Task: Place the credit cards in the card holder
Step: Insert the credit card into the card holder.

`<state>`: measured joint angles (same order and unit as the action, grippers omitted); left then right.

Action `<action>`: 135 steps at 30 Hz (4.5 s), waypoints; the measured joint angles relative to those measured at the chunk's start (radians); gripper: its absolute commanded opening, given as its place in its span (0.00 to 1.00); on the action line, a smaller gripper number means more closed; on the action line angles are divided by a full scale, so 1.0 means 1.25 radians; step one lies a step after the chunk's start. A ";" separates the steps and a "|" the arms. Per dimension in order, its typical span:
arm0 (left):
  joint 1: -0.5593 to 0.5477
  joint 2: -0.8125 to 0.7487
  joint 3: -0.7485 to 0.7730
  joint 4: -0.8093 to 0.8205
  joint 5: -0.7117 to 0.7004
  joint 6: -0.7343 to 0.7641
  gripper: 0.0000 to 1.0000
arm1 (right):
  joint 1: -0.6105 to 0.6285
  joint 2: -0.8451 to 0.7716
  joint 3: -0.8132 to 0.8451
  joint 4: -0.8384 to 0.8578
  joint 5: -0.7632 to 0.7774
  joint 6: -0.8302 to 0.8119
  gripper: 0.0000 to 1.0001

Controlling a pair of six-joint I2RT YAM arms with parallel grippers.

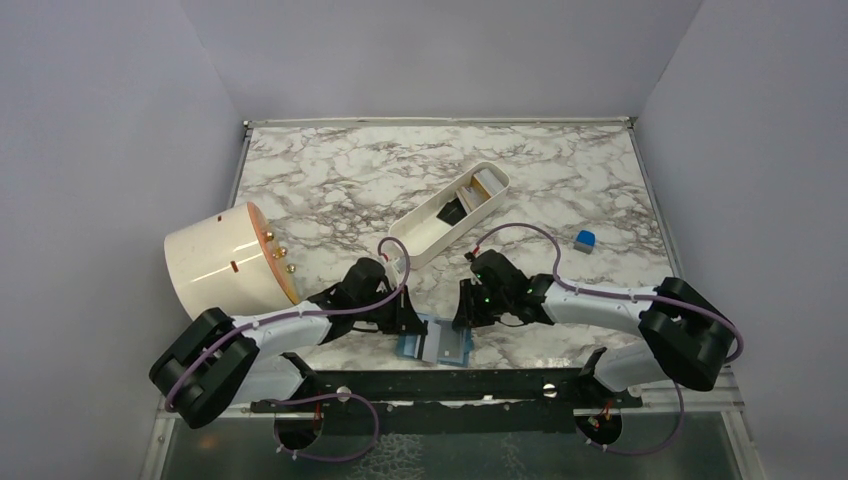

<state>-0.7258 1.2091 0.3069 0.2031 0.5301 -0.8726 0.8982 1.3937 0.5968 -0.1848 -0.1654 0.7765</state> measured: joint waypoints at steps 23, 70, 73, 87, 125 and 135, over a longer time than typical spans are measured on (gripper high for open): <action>0.000 0.042 -0.003 0.050 -0.045 -0.034 0.00 | 0.000 -0.005 -0.011 0.022 0.009 0.004 0.22; -0.080 0.015 -0.054 0.158 -0.141 -0.067 0.00 | 0.000 -0.048 -0.054 0.043 0.039 0.060 0.22; -0.082 0.013 -0.056 0.155 -0.143 -0.067 0.00 | 0.000 -0.050 -0.059 0.047 0.040 0.067 0.23; -0.102 0.014 -0.056 0.150 -0.169 -0.094 0.01 | 0.000 -0.149 -0.104 0.009 0.044 0.098 0.30; -0.165 -0.065 0.008 -0.045 -0.297 -0.112 0.50 | 0.052 -0.189 -0.243 0.175 0.008 0.276 0.21; -0.165 -0.055 0.010 -0.059 -0.276 -0.117 0.51 | 0.063 -0.179 -0.243 0.185 -0.004 0.276 0.21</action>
<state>-0.9318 1.1408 0.3195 0.1299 0.1844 -1.0195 0.9764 1.1702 0.2932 0.0467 -0.1699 1.1210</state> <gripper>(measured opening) 0.521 0.207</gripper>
